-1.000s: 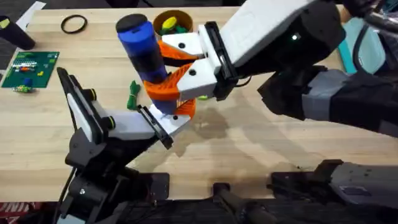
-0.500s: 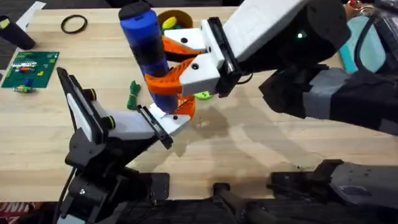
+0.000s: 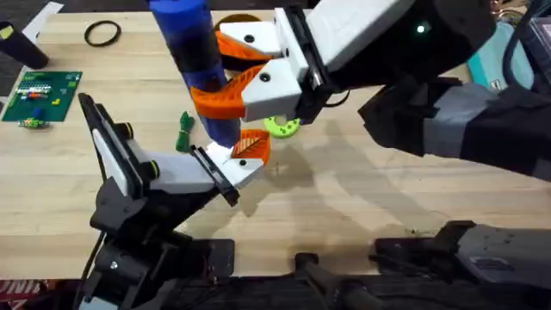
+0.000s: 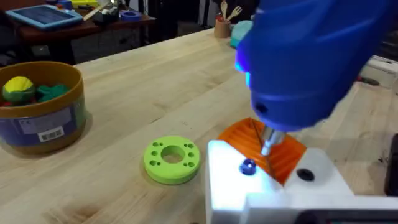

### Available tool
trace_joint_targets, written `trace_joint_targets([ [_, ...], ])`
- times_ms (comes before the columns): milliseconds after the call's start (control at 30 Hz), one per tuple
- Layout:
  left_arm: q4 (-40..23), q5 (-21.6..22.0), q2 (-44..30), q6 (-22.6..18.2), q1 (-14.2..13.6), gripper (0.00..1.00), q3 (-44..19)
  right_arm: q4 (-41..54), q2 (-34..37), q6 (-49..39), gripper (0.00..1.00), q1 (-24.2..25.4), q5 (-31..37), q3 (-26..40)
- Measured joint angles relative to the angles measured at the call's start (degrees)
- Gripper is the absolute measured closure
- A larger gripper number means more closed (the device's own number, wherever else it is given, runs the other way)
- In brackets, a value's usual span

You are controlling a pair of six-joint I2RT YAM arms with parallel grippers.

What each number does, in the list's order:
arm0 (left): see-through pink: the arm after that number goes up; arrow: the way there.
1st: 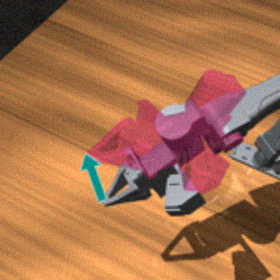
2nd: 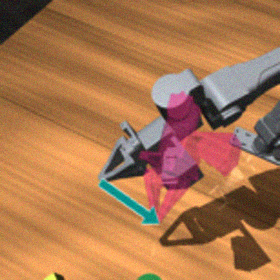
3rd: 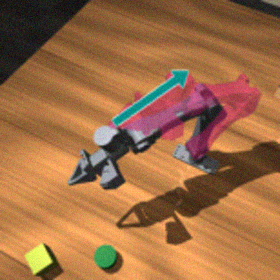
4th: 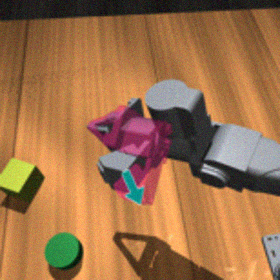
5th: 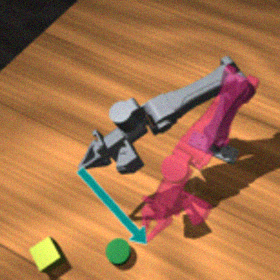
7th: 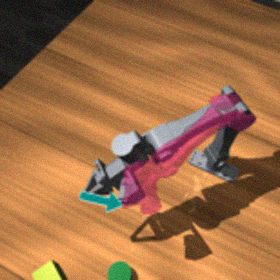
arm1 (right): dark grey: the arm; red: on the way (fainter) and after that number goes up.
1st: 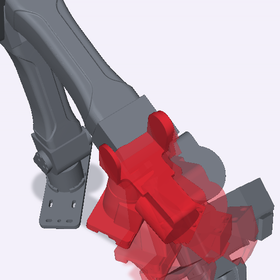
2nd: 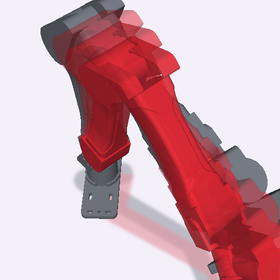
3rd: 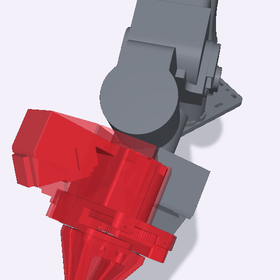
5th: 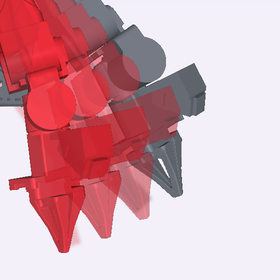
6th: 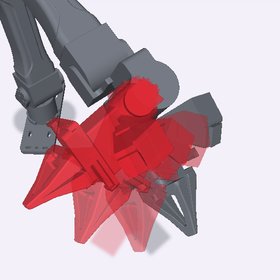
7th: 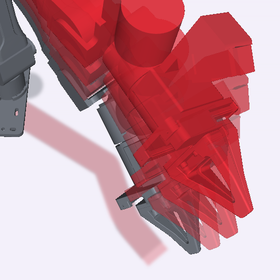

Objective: Pick up the gripper from the table and insert it into the empty holder that is missing its gripper. Then pick up a screw, insert it into the mounting hole, and use the screwdriver to tighten it. Finally, clean up the table by picking up the vegetable and placing it into the bucket.

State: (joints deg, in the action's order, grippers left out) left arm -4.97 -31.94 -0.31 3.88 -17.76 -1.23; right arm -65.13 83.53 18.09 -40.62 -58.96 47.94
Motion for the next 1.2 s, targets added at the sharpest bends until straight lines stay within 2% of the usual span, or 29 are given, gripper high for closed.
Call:
trace_joint_targets([
  [1200,0.0,0.0,0.0,0.0,0.0,0.99,0.0,0.91,0.98,-3.13,0.924,-0.28,1.95,0.02],
])
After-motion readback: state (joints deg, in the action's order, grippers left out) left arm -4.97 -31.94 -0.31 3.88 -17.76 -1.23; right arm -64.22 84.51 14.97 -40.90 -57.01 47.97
